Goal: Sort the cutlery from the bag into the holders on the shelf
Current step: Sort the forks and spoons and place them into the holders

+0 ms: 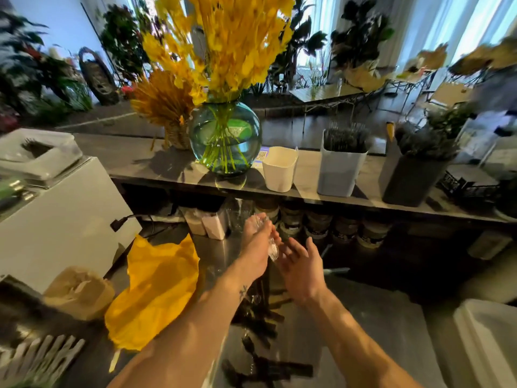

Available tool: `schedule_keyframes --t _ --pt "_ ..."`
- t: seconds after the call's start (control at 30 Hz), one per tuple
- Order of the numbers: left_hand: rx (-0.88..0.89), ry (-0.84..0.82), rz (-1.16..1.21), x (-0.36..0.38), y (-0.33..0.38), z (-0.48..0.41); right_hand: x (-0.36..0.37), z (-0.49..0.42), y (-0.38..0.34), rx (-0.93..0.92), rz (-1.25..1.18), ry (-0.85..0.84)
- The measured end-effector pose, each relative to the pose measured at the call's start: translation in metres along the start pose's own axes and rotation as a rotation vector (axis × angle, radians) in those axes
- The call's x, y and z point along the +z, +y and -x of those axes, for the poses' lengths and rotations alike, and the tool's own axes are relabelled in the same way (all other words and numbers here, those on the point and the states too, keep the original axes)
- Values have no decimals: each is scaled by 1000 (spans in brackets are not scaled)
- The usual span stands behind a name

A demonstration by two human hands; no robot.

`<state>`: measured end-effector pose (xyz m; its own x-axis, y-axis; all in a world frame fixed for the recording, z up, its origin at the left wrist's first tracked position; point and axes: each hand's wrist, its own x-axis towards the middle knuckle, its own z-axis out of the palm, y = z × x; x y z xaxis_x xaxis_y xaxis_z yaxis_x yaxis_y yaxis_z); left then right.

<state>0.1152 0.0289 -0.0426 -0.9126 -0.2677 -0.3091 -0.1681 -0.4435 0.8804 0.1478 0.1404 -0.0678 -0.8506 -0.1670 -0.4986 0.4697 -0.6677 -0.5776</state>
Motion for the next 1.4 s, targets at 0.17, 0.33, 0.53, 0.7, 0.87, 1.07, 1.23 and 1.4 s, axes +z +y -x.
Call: schedule_keyframes --t 0.17,0.33,0.53,0.7,0.87,1.07,1.23,1.4 --pt "98 -65 -29 38 45 -38 39 -23 -47 -82 13 -34" --pt "233 -105 -63 73 87 -68 72 -47 -80 -142 -49 -15" --pt "332 -130 -109 102 128 -106 92 -67 -107 -207 19 10" --pt "379 -96 -191 120 136 -144 104 -83 -126 -256 229 78" --pt "460 -58 -316 132 134 -170 104 -102 -137 -353 400 88" --pt "442 -61 -374 136 125 -184 108 -122 -143 -351 436 83" --pt "395 -78 -385 127 122 -187 111 -125 -145 -293 420 138" --pt "301 -115 -432 123 126 -185 113 -117 -146 -264 418 162"
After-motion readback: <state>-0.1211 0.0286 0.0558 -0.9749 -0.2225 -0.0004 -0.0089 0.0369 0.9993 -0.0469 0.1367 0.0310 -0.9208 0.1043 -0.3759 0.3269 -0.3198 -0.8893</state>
